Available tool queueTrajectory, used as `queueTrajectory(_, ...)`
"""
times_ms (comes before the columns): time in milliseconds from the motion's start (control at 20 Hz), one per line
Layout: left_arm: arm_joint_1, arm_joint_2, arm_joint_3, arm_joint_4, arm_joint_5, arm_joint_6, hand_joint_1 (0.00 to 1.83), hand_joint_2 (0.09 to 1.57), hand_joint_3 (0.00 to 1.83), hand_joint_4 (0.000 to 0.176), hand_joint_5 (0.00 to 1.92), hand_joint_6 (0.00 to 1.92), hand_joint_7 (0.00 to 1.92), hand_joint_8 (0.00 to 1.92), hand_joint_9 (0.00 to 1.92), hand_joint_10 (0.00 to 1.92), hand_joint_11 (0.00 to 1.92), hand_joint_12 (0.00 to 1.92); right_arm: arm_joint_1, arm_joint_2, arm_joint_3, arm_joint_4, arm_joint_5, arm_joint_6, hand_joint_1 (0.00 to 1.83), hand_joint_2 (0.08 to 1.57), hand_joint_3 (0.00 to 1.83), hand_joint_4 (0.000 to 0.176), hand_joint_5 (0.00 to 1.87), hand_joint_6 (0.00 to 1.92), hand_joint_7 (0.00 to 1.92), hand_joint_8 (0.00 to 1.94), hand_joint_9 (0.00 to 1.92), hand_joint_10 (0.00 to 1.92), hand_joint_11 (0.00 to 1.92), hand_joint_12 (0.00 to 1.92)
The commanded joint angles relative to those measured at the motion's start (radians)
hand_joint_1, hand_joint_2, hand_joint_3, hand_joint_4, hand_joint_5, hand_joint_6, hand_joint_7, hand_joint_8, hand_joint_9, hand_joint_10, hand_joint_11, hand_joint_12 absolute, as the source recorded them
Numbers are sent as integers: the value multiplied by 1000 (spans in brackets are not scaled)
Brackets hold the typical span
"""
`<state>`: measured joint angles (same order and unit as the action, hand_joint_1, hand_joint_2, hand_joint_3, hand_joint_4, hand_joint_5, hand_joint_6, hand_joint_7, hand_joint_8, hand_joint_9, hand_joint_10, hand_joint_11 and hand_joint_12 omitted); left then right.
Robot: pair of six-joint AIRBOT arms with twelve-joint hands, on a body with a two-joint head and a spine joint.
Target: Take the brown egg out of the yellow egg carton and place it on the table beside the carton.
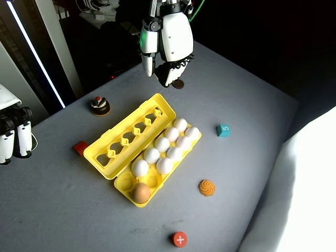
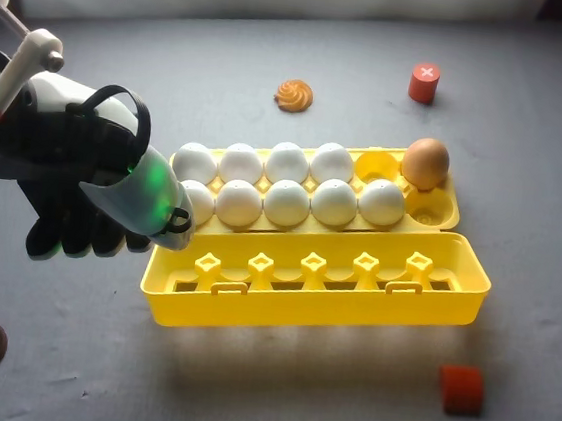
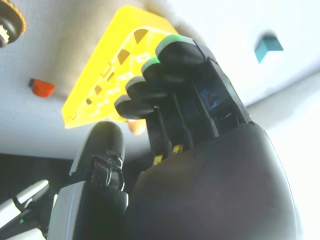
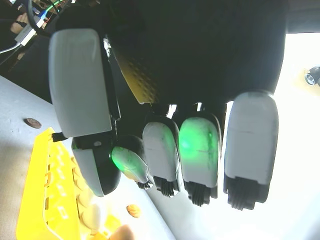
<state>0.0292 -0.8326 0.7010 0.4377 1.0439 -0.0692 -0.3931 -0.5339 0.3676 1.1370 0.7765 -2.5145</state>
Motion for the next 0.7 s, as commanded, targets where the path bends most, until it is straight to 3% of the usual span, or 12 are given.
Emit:
queueTrajectory(0,-11,3,0,36,-30,2,0,1166,202,0,55,61,35,56,23,58,0,173,10,6,-2,-63,62,-9,0,1190,117,0,72,55,47,54,23,60,0,94)
queueTrajectory(100,-11,3,-1,36,-30,2,0,1260,16,0,46,0,30,1,22,1,0,55,10,6,-2,-63,62,-9,0,1250,0,0,103,0,70,0,47,0,0,60)
queueTrajectory(200,-11,3,-1,36,-30,2,0,1265,10,0,69,8,39,5,23,2,1,28,10,6,-2,-63,62,-9,0,1254,2,0,81,0,48,0,19,0,0,20)
queueTrajectory(300,-11,3,-1,35,-30,2,0,1267,9,0,87,13,56,10,40,8,27,44,9,7,-2,-63,62,-9,0,1259,3,0,102,8,78,12,55,14,38,38)
queueTrajectory(350,-10,3,-1,35,-30,2,0,1271,0,0,103,7,76,4,59,9,5,154,8,7,-2,-63,63,-9,0,1263,1,0,117,2,100,3,79,5,42,57)
queueTrajectory(500,-11,3,-1,32,-30,2,0,1282,1,0,105,5,76,4,63,6,0,221,6,7,-2,-62,64,-7,78,1012,0,0,196,6,2,0,1,0,0,1)
queueTrajectory(550,-11,3,-2,30,-31,2,0,1282,1,0,109,5,79,5,66,6,0,230,6,7,-2,-62,65,3,80,994,0,3,207,7,0,0,0,0,0,0)
queueTrajectory(650,-10,2,-2,27,-32,1,0,1280,0,0,103,7,73,7,58,8,0,182,10,6,-2,-62,65,50,73,867,0,49,374,8,20,1,0,0,0,0)
